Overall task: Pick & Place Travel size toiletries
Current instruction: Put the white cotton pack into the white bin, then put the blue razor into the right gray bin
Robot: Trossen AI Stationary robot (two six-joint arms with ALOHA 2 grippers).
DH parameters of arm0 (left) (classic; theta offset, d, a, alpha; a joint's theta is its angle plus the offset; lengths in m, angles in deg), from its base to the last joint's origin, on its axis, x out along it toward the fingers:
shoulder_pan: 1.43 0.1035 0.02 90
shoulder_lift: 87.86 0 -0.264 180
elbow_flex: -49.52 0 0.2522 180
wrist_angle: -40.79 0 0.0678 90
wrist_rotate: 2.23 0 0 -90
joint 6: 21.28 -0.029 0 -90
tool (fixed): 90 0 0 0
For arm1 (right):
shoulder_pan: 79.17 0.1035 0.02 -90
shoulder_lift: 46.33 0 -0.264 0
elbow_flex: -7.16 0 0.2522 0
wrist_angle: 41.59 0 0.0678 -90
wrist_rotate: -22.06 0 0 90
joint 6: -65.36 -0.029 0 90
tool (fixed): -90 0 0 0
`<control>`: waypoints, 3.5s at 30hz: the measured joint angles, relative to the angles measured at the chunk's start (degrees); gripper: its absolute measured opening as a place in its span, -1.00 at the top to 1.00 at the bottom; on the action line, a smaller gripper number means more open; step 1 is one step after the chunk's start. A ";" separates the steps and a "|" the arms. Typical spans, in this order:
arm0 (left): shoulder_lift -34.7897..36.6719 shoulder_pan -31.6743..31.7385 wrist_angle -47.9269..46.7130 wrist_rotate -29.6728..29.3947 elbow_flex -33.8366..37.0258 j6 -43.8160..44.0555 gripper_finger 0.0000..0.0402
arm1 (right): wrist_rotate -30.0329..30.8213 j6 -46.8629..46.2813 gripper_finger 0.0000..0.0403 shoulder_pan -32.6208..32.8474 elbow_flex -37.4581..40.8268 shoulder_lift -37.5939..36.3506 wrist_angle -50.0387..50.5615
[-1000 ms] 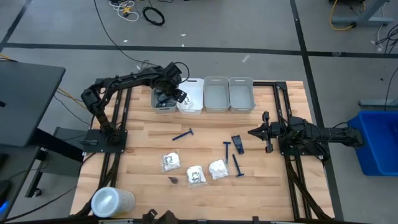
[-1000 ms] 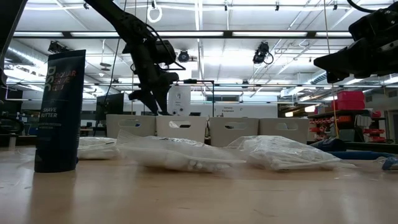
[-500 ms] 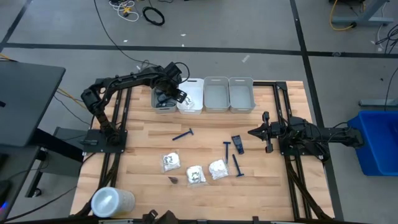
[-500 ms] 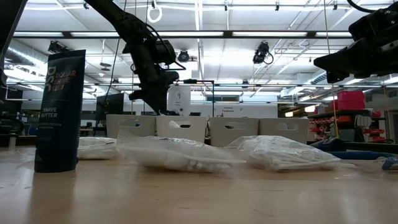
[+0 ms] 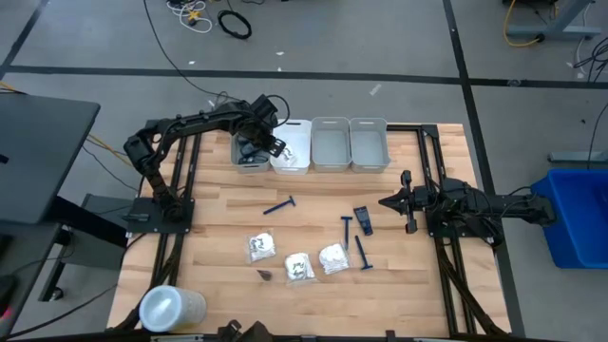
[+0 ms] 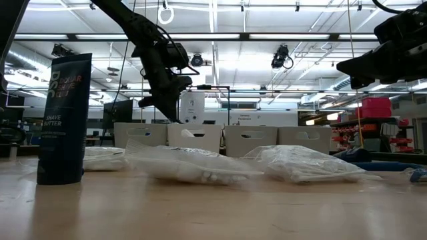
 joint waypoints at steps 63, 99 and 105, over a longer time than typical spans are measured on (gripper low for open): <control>-0.02 -0.68 1.68 1.31 -10.51 1.61 0.35 | 0.01 0.00 0.93 -0.01 0.00 0.02 0.01; -0.02 -16.00 -9.09 -0.54 -10.45 -2.39 0.32 | 0.00 0.00 0.93 -0.02 0.02 0.02 0.00; -0.02 -19.53 -12.95 -6.49 -10.43 -2.73 0.32 | 0.00 -0.01 0.93 -0.01 0.02 0.02 0.01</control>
